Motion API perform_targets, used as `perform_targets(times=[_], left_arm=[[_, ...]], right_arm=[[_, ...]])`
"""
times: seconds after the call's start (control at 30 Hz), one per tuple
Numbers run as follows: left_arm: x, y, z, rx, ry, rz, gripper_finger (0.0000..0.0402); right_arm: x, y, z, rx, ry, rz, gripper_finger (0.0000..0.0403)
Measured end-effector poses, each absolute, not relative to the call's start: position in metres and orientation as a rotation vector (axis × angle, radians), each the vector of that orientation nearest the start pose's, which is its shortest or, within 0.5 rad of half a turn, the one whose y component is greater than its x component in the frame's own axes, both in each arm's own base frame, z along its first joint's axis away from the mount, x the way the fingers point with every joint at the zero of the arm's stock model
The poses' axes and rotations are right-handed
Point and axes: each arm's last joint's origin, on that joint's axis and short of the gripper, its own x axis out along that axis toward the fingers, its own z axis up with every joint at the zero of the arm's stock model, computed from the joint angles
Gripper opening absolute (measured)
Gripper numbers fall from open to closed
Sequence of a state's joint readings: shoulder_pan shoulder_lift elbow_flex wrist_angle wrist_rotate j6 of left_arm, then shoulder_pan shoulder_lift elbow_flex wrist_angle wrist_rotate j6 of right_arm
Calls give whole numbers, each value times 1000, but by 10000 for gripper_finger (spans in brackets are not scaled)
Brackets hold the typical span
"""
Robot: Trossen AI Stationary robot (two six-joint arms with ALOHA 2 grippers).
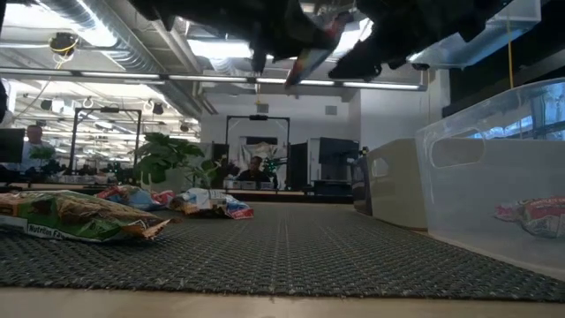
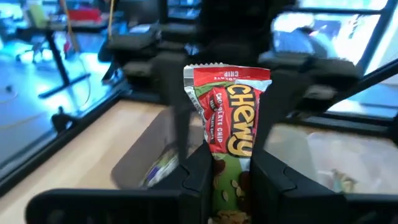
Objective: Pick and place Granola Bars by type
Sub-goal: Put the red granola bar into the transparent bin
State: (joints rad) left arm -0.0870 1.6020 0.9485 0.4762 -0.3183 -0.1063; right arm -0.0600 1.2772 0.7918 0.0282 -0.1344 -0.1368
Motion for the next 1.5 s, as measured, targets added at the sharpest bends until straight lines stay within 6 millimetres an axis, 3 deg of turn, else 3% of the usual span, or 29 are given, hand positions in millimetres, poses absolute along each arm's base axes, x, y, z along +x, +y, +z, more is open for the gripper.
perform_targets(times=[0.27, 0.5, 0.9, 1.5], left_arm=[[352, -33, 254, -25, 115, 207, 64], [353, -31, 259, -27, 70, 235, 67], [353, -31, 261, -17, 46, 247, 69], [353, -30, 262, -2, 41, 255, 74]], right_arm=[[277, -12, 256, -89, 405, 109, 204], [281, -8, 259, -56, 337, 280, 205], [293, -10, 258, -72, 254, 209, 205], [293, -10, 261, -77, 220, 214, 204]])
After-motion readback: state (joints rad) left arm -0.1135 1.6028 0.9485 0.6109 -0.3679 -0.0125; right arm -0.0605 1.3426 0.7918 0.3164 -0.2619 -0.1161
